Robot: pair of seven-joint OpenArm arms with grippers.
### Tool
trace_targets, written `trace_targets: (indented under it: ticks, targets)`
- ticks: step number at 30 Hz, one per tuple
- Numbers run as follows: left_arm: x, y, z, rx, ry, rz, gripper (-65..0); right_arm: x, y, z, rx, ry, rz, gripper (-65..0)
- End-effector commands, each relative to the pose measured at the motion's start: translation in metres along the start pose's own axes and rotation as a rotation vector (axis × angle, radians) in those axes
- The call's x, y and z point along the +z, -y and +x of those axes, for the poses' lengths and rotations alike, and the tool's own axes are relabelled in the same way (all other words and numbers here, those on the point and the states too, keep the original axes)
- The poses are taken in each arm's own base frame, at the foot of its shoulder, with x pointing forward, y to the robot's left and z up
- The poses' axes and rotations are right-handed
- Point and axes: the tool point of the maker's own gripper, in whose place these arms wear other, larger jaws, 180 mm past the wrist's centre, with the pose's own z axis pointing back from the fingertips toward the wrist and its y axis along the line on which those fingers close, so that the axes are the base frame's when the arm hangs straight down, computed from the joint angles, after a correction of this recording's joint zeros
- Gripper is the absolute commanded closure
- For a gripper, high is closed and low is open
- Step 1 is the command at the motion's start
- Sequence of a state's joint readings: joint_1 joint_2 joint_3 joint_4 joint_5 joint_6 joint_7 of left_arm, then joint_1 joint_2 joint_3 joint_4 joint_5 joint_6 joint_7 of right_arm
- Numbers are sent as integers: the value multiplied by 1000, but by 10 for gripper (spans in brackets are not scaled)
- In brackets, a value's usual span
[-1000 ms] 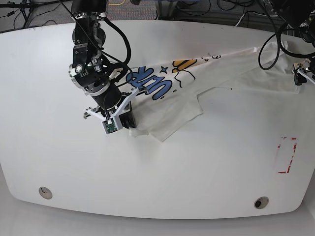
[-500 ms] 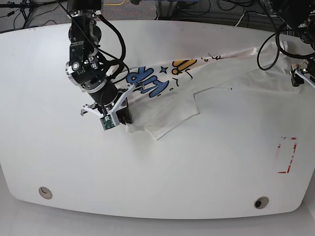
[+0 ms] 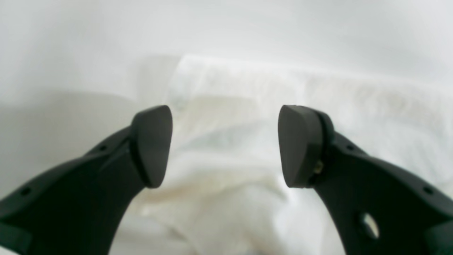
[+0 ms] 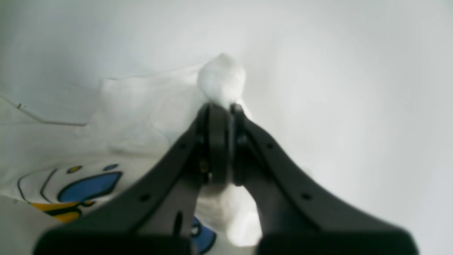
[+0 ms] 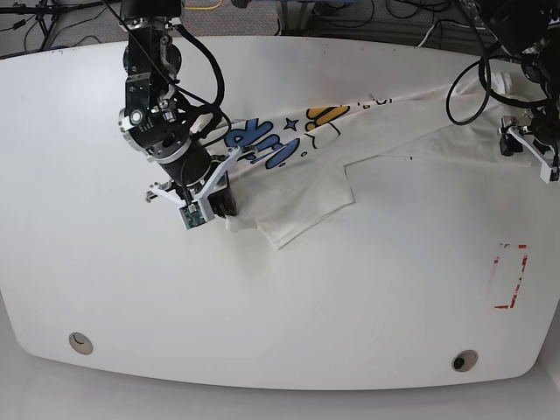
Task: Fold the T-shirt properly
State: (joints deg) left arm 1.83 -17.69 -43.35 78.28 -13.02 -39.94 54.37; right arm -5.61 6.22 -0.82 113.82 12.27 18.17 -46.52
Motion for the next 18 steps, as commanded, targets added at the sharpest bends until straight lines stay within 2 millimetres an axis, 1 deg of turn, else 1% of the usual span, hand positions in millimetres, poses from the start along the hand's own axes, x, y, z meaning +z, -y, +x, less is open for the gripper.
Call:
trace_targets:
  ticks: [1, 4, 6, 10, 14, 16, 18]
  targets:
    - [1, -3, 15, -13, 39, -2, -441, 2, 1, 15, 11, 54, -2, -8]
    - [-5, 2, 11, -12, 25, -22, -440, 2, 1, 15, 9, 55, -2, -8]
    - [-11, 6, 7, -1, 5, -42, -436, 1, 2, 11, 1, 44, -1, -9]
    - [-16, 10, 2, 2, -11, -60, -435, 0, 2, 10, -2, 41, -1, -9]
    - [-19, 15, 2, -4, -16, -74, -429, 0, 2, 9, -3, 37, -1, -9]
    - [-23, 20, -5, -25, -49, -83, -428, -2, 3, 4, -4, 23, -3, -12]
    - [-24, 21, -5, -25, -51, -87, -428, -2, 4, 4, -4, 21, -2, -12]
